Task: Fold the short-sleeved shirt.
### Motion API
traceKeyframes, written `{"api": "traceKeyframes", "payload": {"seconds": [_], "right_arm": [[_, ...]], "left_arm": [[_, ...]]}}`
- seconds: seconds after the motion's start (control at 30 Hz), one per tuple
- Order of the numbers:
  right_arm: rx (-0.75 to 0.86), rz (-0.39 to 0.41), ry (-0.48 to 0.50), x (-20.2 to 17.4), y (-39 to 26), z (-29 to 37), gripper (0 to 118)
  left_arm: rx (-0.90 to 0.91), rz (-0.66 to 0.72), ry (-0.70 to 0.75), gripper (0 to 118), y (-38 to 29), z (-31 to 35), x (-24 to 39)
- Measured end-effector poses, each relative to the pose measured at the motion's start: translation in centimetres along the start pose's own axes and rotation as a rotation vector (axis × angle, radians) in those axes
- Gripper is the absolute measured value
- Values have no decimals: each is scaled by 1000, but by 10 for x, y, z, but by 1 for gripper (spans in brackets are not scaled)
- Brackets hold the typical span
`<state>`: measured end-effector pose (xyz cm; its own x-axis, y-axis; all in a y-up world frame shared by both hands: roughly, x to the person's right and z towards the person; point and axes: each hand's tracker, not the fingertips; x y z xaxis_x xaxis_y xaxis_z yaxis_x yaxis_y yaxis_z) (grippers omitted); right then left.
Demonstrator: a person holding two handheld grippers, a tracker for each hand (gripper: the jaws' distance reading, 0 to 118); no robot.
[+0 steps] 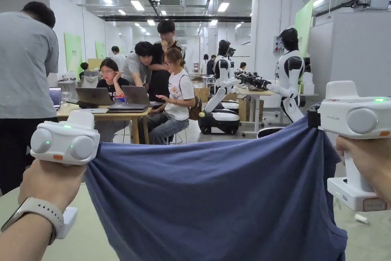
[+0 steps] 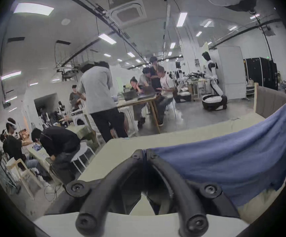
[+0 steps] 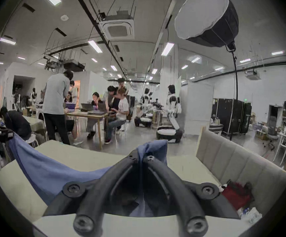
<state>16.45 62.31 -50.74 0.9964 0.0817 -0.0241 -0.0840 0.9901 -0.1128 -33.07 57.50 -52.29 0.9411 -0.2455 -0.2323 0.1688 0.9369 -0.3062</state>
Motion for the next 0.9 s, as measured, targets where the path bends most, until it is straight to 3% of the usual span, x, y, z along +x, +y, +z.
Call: {"api": "traceKeyframes", "payload": {"seconds": [0.17,0.43,0.6,0.9], "right_arm": [[75,-42,-4,6,31,-18,3],[154,-33,4,0,67,-36,3],[129,-31,6,-8,32,-44,3],[-13,-20,19,1,-66,-38,3]], "left_arm": [[62,-16,54,0,49,-14,-12],[132,26,83,0,90,-11,-29],[88,-14,91,0,52,-22,-19],[-64,34,9,0,-60,-25,-2]]}}
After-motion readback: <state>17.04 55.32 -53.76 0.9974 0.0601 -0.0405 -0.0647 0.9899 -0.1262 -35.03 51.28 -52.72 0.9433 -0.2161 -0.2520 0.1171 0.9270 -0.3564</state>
